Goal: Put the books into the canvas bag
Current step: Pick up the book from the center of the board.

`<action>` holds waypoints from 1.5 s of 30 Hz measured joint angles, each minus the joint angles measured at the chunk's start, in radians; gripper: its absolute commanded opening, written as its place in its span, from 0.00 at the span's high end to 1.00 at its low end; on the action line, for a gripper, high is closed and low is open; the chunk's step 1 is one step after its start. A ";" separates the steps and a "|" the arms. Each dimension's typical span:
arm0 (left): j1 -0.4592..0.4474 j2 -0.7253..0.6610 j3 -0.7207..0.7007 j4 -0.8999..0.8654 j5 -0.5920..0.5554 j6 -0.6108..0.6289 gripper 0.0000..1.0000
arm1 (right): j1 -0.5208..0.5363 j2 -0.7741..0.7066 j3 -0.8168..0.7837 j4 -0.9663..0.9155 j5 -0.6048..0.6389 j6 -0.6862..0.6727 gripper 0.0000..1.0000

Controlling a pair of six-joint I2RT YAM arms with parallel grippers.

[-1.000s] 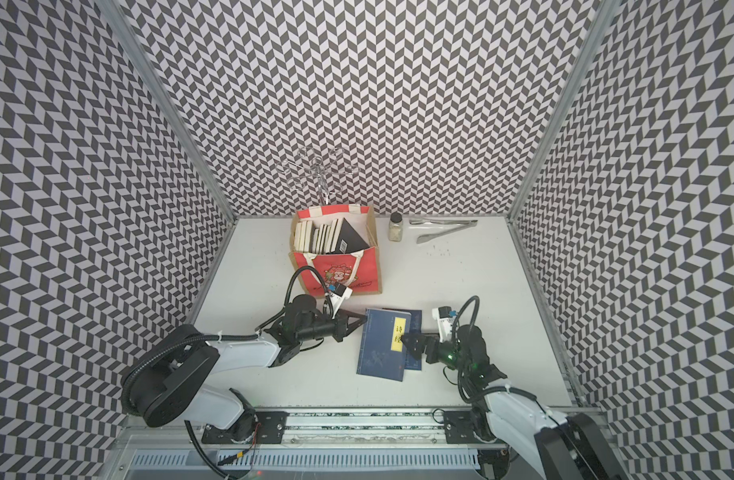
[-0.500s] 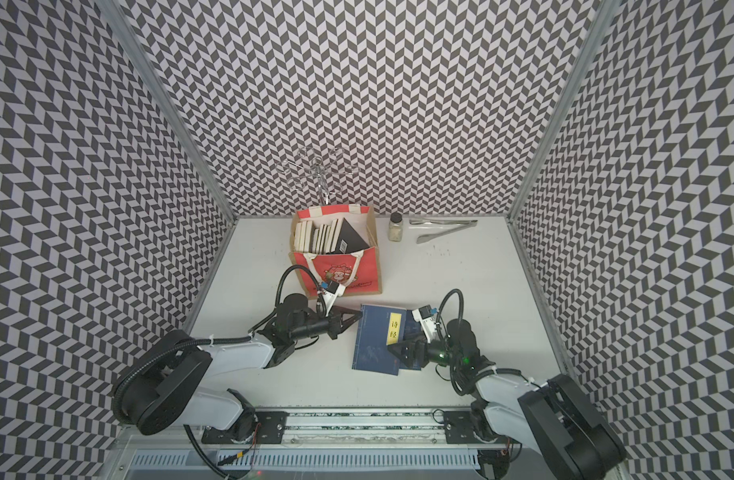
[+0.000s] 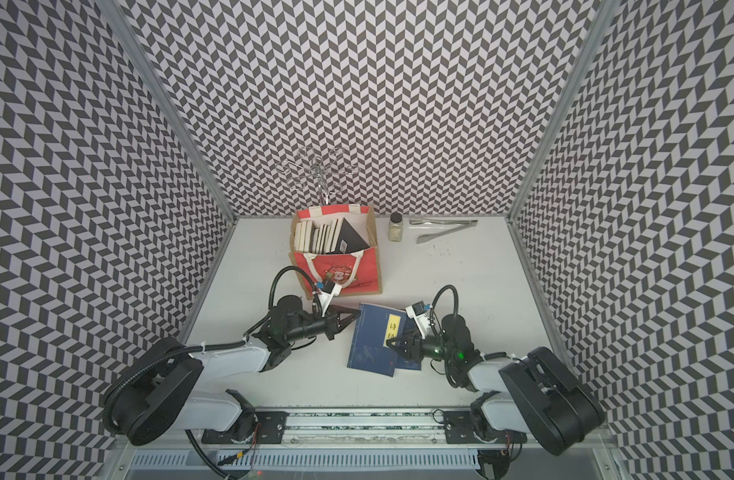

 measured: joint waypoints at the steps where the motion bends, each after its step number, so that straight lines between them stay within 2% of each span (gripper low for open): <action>1: 0.001 -0.003 0.000 0.000 -0.003 -0.006 1.00 | 0.002 -0.004 0.000 0.002 -0.009 -0.002 0.89; 3: 0.003 -0.016 0.000 -0.012 -0.008 -0.019 1.00 | 0.006 -0.017 0.001 0.003 -0.031 -0.003 0.99; 4: 0.003 -0.026 0.000 -0.022 -0.010 -0.025 0.97 | 0.007 -0.023 0.003 0.002 -0.039 -0.003 1.00; 7: 0.005 -0.084 0.015 -0.108 -0.033 -0.044 0.81 | 0.008 -0.036 0.021 -0.006 -0.069 -0.002 1.00; 9: 0.005 -0.136 0.071 -0.246 -0.074 -0.050 0.57 | 0.009 -0.042 0.048 -0.010 -0.092 -0.006 1.00; 12: 0.016 -0.195 0.193 -0.458 -0.129 -0.055 0.33 | 0.013 -0.045 0.117 -0.042 -0.130 -0.030 1.00; 14: 0.043 -0.243 0.265 -0.588 -0.150 -0.050 0.24 | 0.014 -0.045 0.172 -0.076 -0.151 -0.059 1.00; 17: 0.105 -0.317 0.359 -0.784 -0.157 -0.006 0.17 | 0.019 -0.044 0.260 -0.155 -0.184 -0.122 1.00; 22: 0.200 -0.377 0.506 -1.052 -0.124 0.132 0.14 | 0.019 -0.034 0.402 -0.320 -0.219 -0.232 1.00; 26: 0.206 -0.391 0.573 -1.181 -0.047 0.237 0.11 | 0.020 -0.015 0.487 -0.434 -0.244 -0.323 1.00; 34: 0.206 -0.399 0.581 -1.283 0.082 0.296 0.11 | 0.020 0.095 0.585 -0.628 -0.279 -0.499 1.00; 40: 0.195 -0.361 0.581 -1.318 0.085 0.311 0.11 | 0.047 0.097 0.583 -0.704 -0.328 -0.584 1.00; 45: 0.141 -0.303 0.598 -1.362 0.084 0.329 0.15 | 0.085 0.097 0.585 -0.765 -0.332 -0.637 1.00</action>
